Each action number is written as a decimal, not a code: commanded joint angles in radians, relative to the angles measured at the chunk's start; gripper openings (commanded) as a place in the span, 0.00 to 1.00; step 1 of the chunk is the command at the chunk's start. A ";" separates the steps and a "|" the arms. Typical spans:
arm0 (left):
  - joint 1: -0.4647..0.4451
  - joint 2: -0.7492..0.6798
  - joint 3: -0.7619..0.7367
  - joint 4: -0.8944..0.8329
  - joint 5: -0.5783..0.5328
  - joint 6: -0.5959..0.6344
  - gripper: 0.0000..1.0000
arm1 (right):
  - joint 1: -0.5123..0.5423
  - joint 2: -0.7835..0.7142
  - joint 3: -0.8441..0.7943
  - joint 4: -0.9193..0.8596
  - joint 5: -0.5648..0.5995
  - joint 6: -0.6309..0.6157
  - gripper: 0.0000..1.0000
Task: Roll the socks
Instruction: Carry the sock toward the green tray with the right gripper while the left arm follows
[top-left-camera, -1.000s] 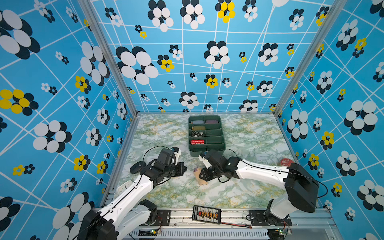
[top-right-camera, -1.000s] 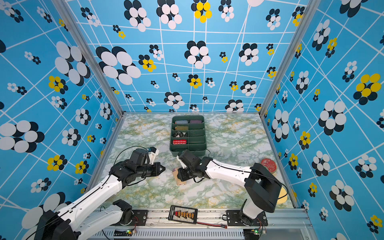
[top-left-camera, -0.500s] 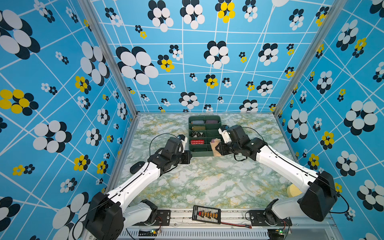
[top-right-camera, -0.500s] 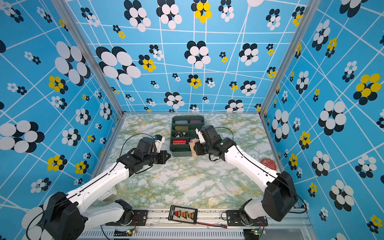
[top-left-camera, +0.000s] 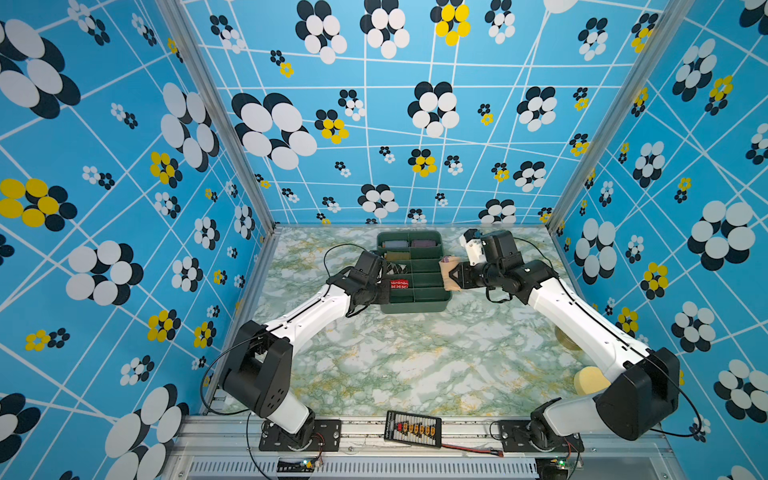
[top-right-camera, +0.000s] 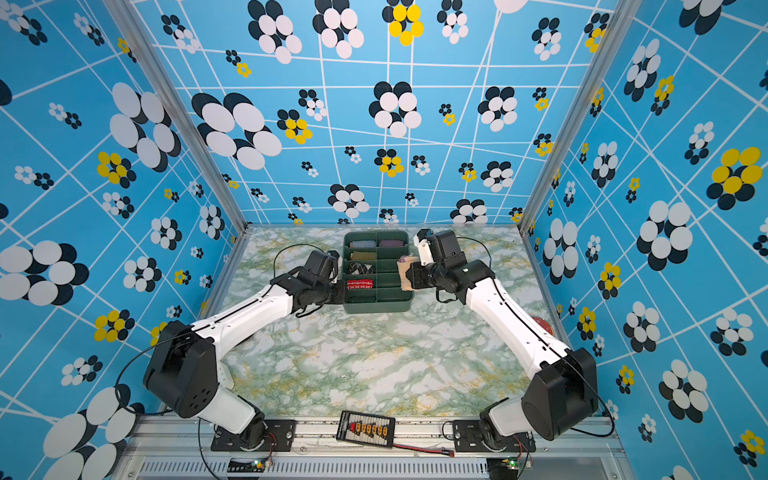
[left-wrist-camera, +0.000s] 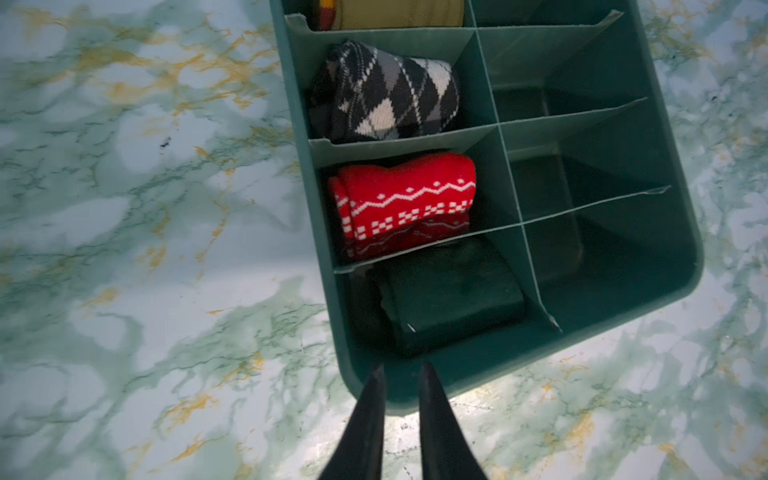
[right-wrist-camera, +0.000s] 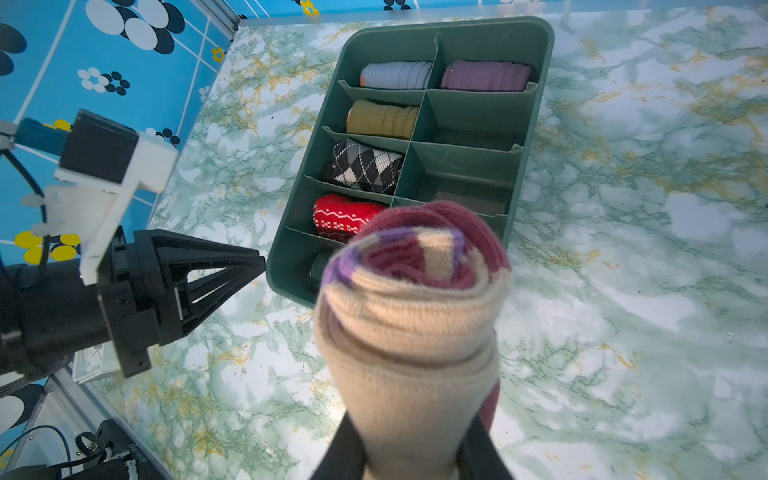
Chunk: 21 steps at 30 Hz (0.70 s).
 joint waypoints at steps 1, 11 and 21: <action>0.015 0.013 0.037 -0.061 -0.057 0.023 0.27 | -0.015 -0.032 -0.028 0.018 -0.045 -0.010 0.00; 0.050 0.112 0.093 -0.082 -0.019 0.031 0.27 | -0.028 -0.044 -0.052 0.040 -0.068 -0.008 0.00; 0.049 0.225 0.155 -0.101 -0.014 0.060 0.19 | -0.035 -0.050 -0.052 0.043 -0.080 -0.011 0.00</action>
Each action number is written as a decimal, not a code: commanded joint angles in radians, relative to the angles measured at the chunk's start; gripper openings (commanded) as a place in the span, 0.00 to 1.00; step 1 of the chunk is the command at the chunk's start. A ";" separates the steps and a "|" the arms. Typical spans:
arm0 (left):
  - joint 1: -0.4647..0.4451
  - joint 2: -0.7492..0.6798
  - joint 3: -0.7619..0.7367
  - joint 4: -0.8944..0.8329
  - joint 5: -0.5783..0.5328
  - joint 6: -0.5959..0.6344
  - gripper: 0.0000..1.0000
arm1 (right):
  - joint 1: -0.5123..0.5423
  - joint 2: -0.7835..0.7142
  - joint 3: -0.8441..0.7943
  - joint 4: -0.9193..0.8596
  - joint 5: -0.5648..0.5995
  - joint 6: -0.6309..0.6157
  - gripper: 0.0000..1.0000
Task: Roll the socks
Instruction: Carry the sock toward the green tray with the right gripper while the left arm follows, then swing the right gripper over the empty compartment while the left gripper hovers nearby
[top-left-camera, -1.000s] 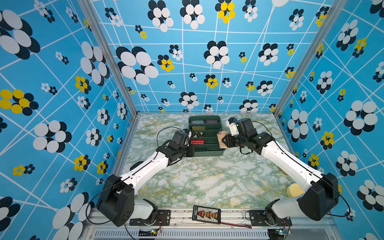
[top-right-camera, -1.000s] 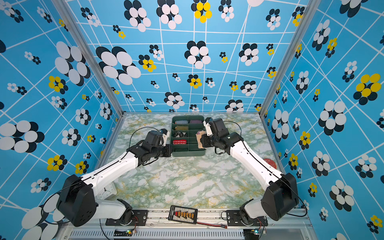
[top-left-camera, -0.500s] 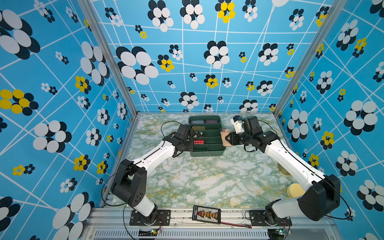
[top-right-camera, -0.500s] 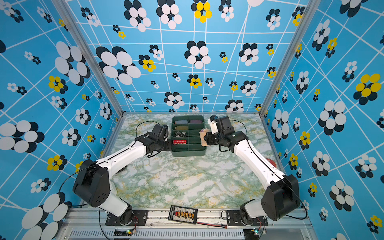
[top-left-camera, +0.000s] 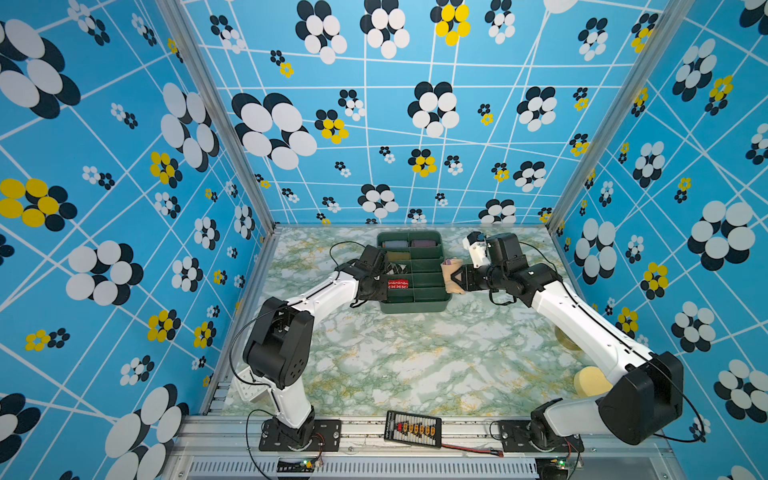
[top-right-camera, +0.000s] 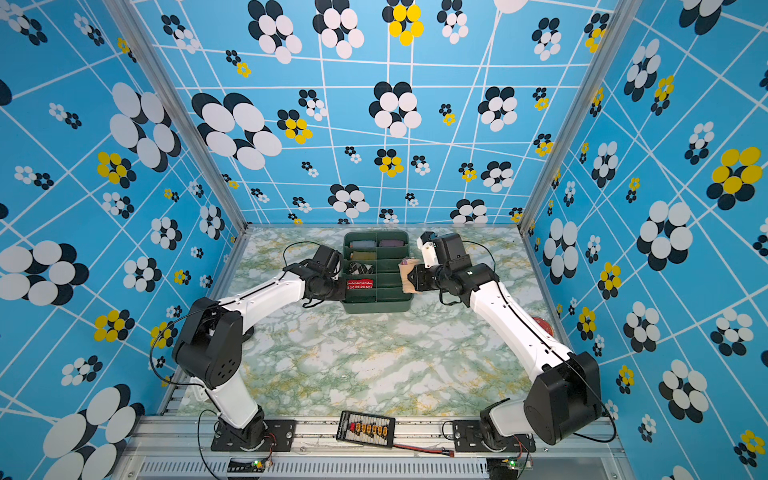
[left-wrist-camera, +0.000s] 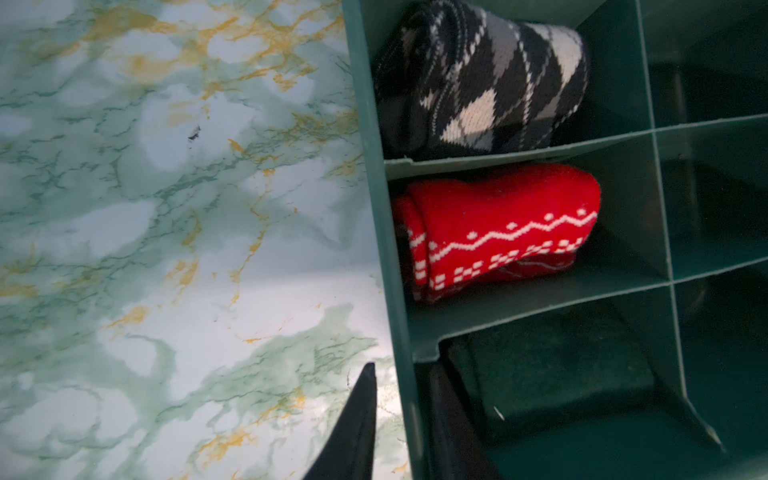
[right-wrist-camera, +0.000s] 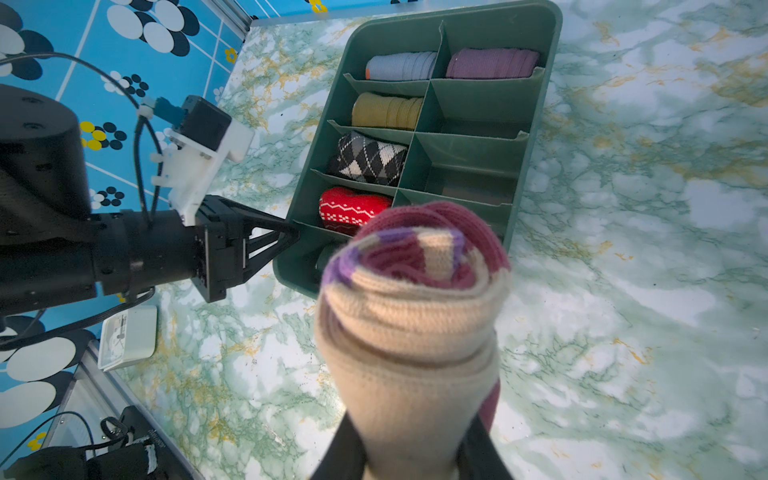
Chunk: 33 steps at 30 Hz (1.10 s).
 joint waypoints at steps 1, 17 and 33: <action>0.005 0.032 0.039 -0.042 0.014 0.036 0.14 | -0.010 -0.027 -0.007 0.019 -0.021 -0.011 0.00; 0.059 0.013 -0.006 -0.075 -0.065 0.262 0.00 | -0.011 -0.019 -0.009 -0.006 -0.131 -0.007 0.00; 0.104 -0.079 -0.103 0.032 0.061 0.594 0.00 | 0.106 0.082 0.075 -0.154 -0.246 -0.105 0.00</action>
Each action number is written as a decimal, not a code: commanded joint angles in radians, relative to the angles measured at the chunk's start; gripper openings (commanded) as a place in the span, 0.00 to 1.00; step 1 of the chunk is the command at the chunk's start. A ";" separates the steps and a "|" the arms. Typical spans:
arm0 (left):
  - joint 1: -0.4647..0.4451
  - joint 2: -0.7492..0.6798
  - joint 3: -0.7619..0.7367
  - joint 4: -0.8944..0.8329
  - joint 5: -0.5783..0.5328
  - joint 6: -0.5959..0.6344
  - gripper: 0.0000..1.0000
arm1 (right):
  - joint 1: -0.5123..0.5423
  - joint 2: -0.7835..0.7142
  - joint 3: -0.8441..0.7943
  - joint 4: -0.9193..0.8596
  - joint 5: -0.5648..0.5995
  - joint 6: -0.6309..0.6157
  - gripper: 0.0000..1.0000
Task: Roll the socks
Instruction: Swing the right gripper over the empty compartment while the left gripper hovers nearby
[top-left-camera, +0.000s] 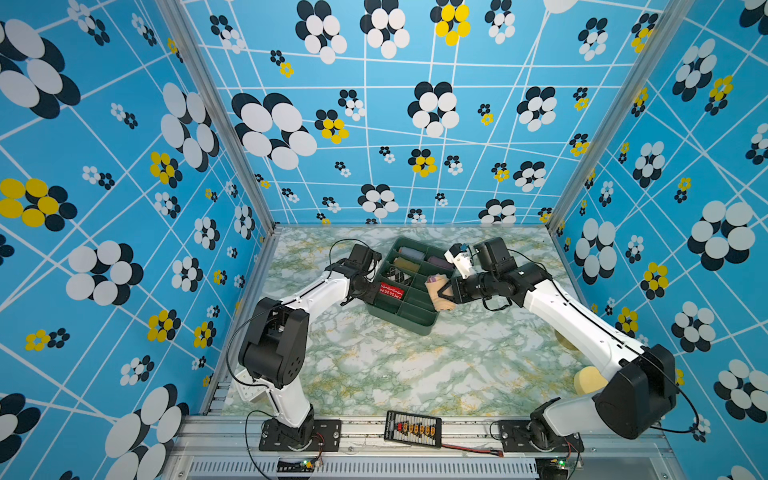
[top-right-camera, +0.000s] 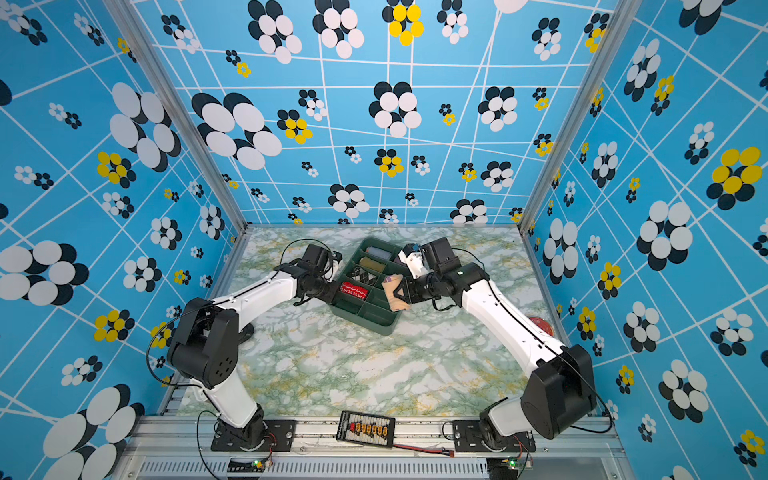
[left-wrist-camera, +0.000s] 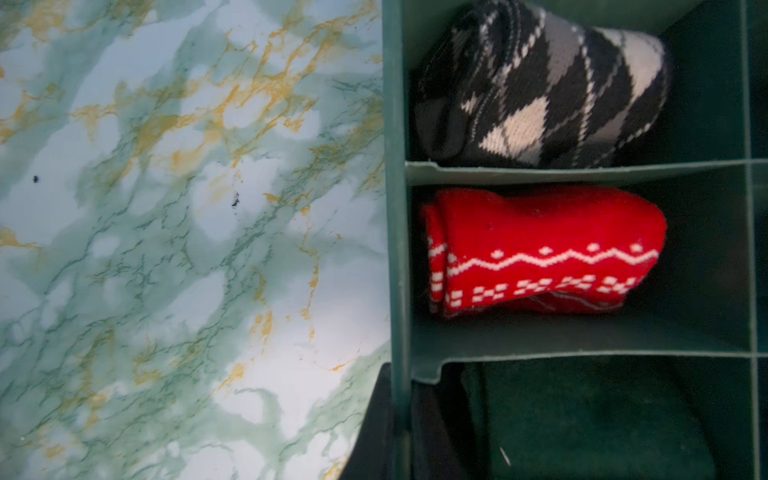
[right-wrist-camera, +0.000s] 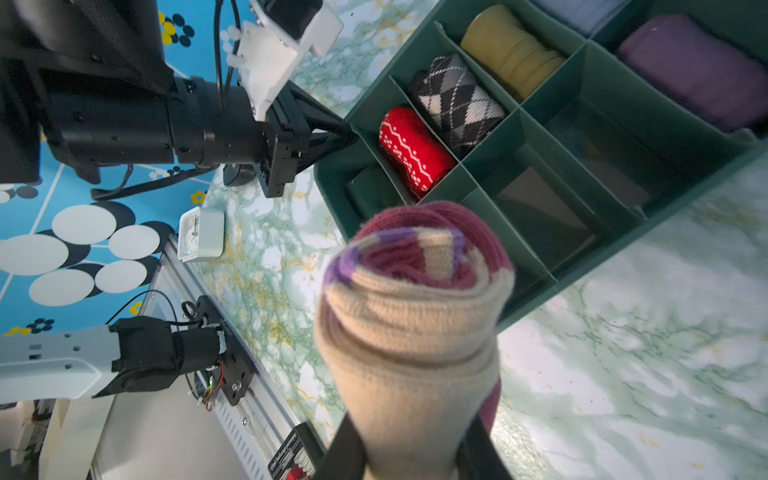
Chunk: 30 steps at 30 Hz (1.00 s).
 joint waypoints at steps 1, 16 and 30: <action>0.027 -0.041 -0.050 0.009 0.037 0.140 0.00 | 0.031 0.036 0.049 -0.041 -0.059 -0.035 0.00; 0.086 0.082 0.018 0.156 0.075 0.234 0.00 | 0.144 0.199 0.166 -0.071 -0.101 -0.032 0.00; 0.157 0.056 0.059 0.164 0.252 0.032 0.26 | 0.153 0.374 0.379 -0.228 -0.067 -0.128 0.00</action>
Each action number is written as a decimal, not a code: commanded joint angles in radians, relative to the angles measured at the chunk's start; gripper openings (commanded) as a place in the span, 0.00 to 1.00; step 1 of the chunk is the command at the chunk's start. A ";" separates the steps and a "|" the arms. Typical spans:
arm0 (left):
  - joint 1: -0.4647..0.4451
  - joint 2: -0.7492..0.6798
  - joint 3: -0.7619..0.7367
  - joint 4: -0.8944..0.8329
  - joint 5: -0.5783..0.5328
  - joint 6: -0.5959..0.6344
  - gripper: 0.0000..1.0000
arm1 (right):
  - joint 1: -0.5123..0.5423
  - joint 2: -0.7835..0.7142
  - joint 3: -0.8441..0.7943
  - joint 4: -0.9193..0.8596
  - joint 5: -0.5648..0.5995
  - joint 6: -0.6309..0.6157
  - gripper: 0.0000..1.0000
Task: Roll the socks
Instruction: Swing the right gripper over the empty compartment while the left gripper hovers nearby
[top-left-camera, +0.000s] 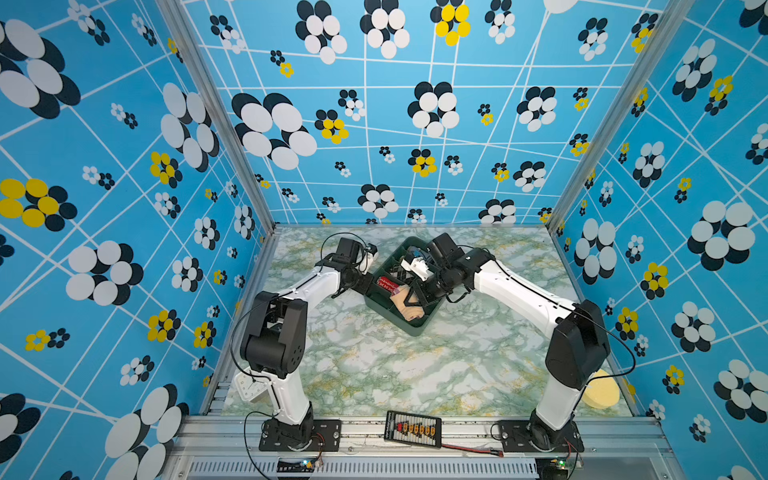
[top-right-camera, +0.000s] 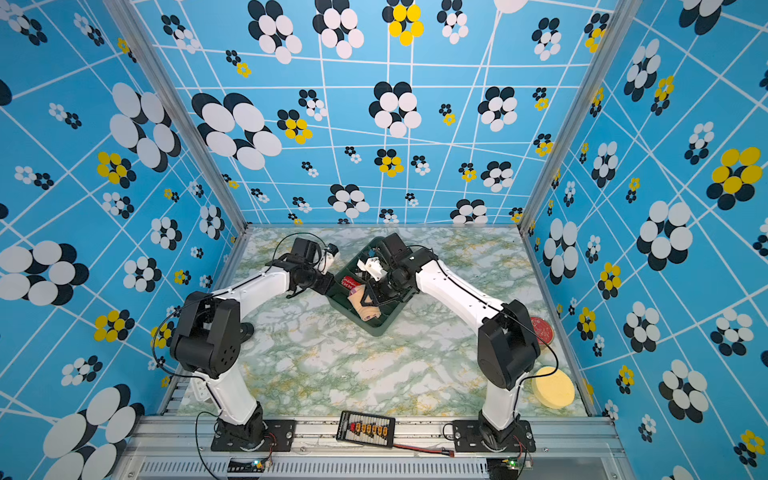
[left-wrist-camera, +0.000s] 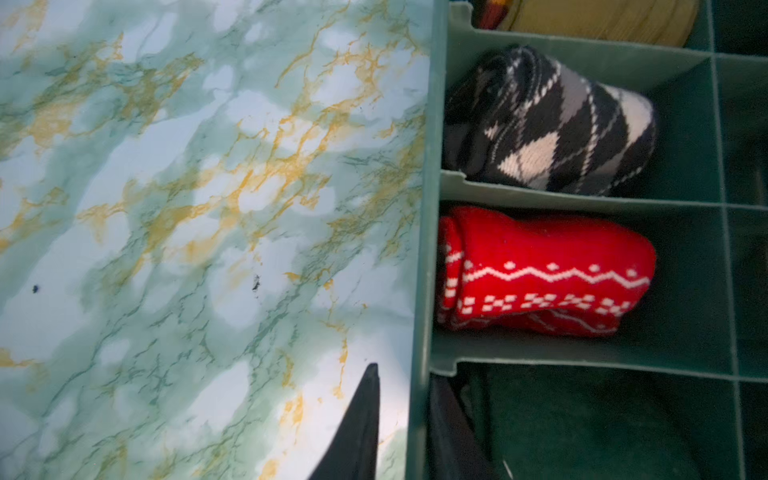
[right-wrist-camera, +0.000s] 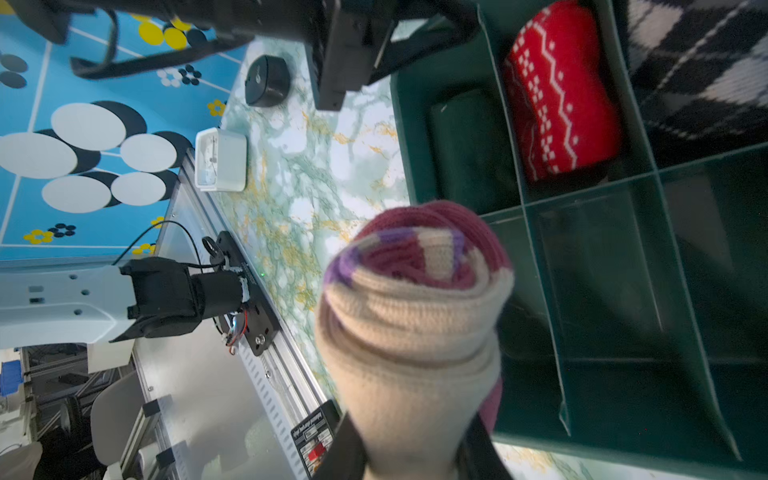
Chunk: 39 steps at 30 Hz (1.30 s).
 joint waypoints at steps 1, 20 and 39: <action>0.043 -0.024 0.010 0.049 0.089 -0.075 0.26 | 0.005 0.026 0.063 -0.086 0.005 -0.059 0.00; 0.076 -0.234 -0.031 0.032 0.210 -0.199 0.27 | 0.004 0.152 0.171 -0.149 -0.095 -0.111 0.00; 0.062 -0.427 -0.175 0.002 0.197 -0.226 0.27 | -0.008 0.331 0.300 -0.247 -0.126 -0.146 0.00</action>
